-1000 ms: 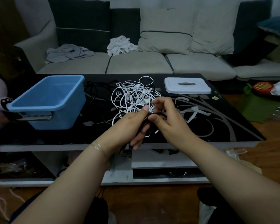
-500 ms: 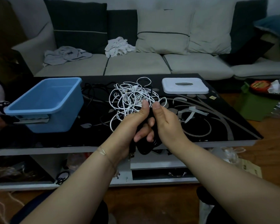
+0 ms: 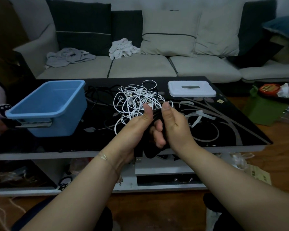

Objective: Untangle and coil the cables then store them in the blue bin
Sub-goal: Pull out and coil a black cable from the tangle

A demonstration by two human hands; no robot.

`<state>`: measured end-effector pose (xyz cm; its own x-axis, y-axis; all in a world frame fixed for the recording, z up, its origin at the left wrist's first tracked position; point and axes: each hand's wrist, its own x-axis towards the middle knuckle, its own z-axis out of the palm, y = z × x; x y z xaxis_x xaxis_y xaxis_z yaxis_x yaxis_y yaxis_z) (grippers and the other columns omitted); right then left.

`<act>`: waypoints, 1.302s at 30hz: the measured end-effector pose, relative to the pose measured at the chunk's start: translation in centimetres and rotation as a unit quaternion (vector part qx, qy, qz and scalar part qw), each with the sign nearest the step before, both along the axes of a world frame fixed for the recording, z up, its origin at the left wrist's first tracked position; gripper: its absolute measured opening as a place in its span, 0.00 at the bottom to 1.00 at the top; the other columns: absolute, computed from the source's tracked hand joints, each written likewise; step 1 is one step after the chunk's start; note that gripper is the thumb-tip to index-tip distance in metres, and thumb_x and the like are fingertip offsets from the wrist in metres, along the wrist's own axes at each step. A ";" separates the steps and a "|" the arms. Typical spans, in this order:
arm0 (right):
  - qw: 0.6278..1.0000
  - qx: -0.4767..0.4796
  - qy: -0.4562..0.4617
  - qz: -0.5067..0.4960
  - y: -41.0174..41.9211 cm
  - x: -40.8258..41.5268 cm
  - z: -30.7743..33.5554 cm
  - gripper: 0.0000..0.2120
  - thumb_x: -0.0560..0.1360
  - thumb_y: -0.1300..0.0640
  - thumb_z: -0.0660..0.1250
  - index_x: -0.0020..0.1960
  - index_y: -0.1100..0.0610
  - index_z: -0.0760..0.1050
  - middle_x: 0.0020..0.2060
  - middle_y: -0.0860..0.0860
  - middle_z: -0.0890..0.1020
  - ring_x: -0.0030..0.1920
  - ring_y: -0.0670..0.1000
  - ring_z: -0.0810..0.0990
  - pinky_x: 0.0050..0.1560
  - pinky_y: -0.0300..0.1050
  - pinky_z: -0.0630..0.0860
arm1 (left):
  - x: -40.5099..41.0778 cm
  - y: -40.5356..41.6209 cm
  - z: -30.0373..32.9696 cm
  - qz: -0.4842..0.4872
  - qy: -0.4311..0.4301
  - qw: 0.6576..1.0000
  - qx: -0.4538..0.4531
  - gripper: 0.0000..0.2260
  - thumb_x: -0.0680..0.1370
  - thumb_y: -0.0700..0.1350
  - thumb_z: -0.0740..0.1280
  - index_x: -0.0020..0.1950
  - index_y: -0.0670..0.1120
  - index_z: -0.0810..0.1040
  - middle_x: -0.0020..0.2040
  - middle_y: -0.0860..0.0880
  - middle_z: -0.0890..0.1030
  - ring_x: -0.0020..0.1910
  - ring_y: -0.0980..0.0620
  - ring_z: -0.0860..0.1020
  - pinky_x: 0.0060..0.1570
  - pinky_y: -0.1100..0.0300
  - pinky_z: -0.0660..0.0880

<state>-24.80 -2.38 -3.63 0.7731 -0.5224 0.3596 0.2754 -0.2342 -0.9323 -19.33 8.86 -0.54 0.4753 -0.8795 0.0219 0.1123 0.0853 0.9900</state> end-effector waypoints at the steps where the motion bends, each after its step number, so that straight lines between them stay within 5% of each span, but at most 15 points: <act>1: 1.000 0.002 0.002 0.011 -0.1 0.0 0.1 0.25 0.76 0.35 0.52 0.34 0.54 0.70 0.21 0.53 0.75 0.20 0.53 0.74 0.27 0.39 0.69 | 0.0 0.0 -0.1 0.000 -0.004 1.000 -0.008 0.27 0.65 0.70 0.54 0.34 0.45 0.71 0.18 0.49 0.69 0.21 0.53 0.73 0.31 0.62 0.75; 4: 0.997 -0.068 0.029 -0.035 -0.7 0.2 -0.1 0.26 0.75 0.32 0.54 0.37 0.54 0.71 0.31 0.55 0.77 0.33 0.50 0.75 0.33 0.42 0.70 | 0.3 -0.1 -0.2 0.007 0.008 1.000 -0.018 0.26 0.65 0.69 0.55 0.32 0.45 0.67 0.16 0.51 0.60 0.16 0.54 0.65 0.37 0.56 0.79; 7: 0.985 -0.132 0.052 -0.096 -1.4 0.2 -0.2 0.20 0.76 0.36 0.56 0.36 0.50 0.73 0.29 0.43 0.74 0.34 0.42 0.71 0.38 0.44 0.69 | 0.6 -0.3 0.0 0.080 0.029 0.996 0.007 0.27 0.66 0.71 0.52 0.31 0.47 0.64 0.16 0.51 0.58 0.16 0.55 0.59 0.32 0.58 0.77; 12: 0.934 -0.262 0.164 -0.179 -2.7 -0.3 -0.4 0.20 0.78 0.39 0.56 0.40 0.54 0.73 0.30 0.50 0.77 0.36 0.52 0.76 0.37 0.48 0.70 | 2.6 -0.3 -0.4 0.131 0.126 0.983 -0.013 0.26 0.80 0.64 0.52 0.30 0.48 0.65 0.17 0.52 0.58 0.16 0.54 0.59 0.28 0.60 0.69; 22: 0.943 -0.188 0.216 -0.167 -2.6 0.5 -0.8 0.19 0.82 0.45 0.52 0.39 0.54 0.71 0.37 0.52 0.77 0.45 0.59 0.77 0.45 0.50 0.71 | 1.4 0.0 -0.5 -0.016 0.004 1.000 -0.023 0.12 0.75 0.50 0.66 0.50 0.43 0.82 0.22 0.53 0.67 0.21 0.57 0.63 0.33 0.63 0.72; 25: 0.947 -0.168 0.245 -0.122 -2.1 0.5 -0.8 0.19 0.83 0.47 0.50 0.45 0.53 0.76 0.44 0.54 0.81 0.48 0.56 0.79 0.48 0.48 0.72 | 1.5 -0.1 -0.9 0.010 -0.032 0.999 -0.027 0.16 0.75 0.50 0.65 0.56 0.40 0.81 0.21 0.52 0.67 0.23 0.56 0.68 0.36 0.62 0.74; 27: 0.949 -0.163 0.250 -0.097 -1.8 0.5 -0.6 0.19 0.83 0.49 0.50 0.50 0.58 0.76 0.43 0.55 0.81 0.45 0.55 0.78 0.45 0.47 0.72 | 1.3 -0.3 -0.9 0.045 -0.045 0.997 -0.035 0.20 0.78 0.55 0.63 0.54 0.39 0.80 0.20 0.52 0.65 0.23 0.55 0.73 0.39 0.61 0.76; 30: 0.953 -0.162 0.253 -0.045 -1.1 0.2 -0.8 0.14 0.83 0.50 0.50 0.44 0.52 0.70 0.33 0.49 0.73 0.33 0.50 0.73 0.41 0.48 0.74 | 1.2 -0.5 -0.5 0.097 -0.028 0.993 -0.056 0.22 0.74 0.58 0.58 0.42 0.43 0.83 0.22 0.45 0.67 0.22 0.55 0.72 0.39 0.60 0.79; 32: 0.954 -0.137 0.265 -0.006 -0.6 0.1 -1.1 0.12 0.83 0.50 0.50 0.47 0.52 0.69 0.31 0.49 0.70 0.26 0.48 0.71 0.30 0.47 0.75 | 1.3 -0.4 -0.4 0.099 -0.022 0.993 -0.056 0.21 0.74 0.58 0.59 0.37 0.45 0.82 0.26 0.41 0.72 0.25 0.55 0.72 0.38 0.64 0.77; 36: 0.948 -0.088 0.305 0.022 -0.8 0.2 -1.4 0.15 0.83 0.47 0.49 0.55 0.53 0.71 0.31 0.53 0.71 0.21 0.48 0.70 0.21 0.42 0.72 | 1.9 -0.3 -0.8 0.011 0.029 0.998 -0.054 0.18 0.72 0.45 0.70 0.60 0.41 0.76 0.32 0.49 0.77 0.25 0.57 0.69 0.35 0.66 0.72; 39: 0.949 -0.095 0.302 0.009 -1.0 0.4 -1.6 0.14 0.83 0.49 0.49 0.57 0.54 0.71 0.34 0.55 0.75 0.24 0.49 0.70 0.23 0.41 0.68 | 1.6 -0.4 -0.6 0.029 -0.010 0.999 -0.037 0.16 0.72 0.44 0.72 0.58 0.41 0.77 0.29 0.51 0.78 0.25 0.56 0.69 0.34 0.67 0.72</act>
<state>-24.38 -3.39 -5.26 0.8760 -0.4780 -0.0646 -0.2898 -0.4147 -0.8626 -17.70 8.44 -1.15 0.5237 -0.8465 0.0960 0.0852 0.1642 0.9827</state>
